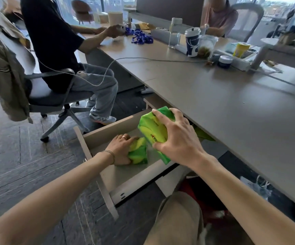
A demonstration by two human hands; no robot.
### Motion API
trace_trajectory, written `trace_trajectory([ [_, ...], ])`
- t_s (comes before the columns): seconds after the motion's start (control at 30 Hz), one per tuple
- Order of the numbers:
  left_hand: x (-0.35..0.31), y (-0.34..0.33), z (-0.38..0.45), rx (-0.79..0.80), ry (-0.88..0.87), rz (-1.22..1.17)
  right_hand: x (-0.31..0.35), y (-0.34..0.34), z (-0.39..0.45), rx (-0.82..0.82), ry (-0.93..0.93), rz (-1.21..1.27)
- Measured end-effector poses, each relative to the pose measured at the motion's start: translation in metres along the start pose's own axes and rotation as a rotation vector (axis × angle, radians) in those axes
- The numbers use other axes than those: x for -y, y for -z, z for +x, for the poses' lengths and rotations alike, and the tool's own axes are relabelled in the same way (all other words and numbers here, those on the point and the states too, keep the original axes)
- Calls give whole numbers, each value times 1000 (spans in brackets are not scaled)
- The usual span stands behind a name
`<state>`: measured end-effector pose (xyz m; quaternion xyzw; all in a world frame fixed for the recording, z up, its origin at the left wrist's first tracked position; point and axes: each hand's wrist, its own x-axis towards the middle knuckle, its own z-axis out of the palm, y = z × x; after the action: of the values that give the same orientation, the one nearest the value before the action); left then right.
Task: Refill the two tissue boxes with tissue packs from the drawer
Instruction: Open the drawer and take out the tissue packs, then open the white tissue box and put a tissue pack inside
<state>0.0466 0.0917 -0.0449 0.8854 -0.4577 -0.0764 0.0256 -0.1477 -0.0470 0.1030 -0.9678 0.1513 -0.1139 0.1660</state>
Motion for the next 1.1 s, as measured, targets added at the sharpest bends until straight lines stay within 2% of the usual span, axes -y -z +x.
trace_trajectory([
  [0.1,-11,5,-7,-211,54,-271,-6,24,-13,-59,-15,-16],
  [0.27,-55,54,-7,-554,10,-586,-32,67,-26,-196,-131,-100],
  [0.4,-111,122,10,-706,-14,-735,-72,99,-32,-287,-231,-96],
  [0.57,-181,183,68,-616,-37,-675,-141,136,-23,-348,-363,-84],
  [0.8,-238,203,175,-417,34,-389,-233,164,17,-351,-435,-114],
  [0.93,-254,199,196,-297,91,-163,-260,166,35,-289,-457,-102],
  [1.1,-262,195,204,-157,120,-103,-275,158,47,-179,-469,-139],
])
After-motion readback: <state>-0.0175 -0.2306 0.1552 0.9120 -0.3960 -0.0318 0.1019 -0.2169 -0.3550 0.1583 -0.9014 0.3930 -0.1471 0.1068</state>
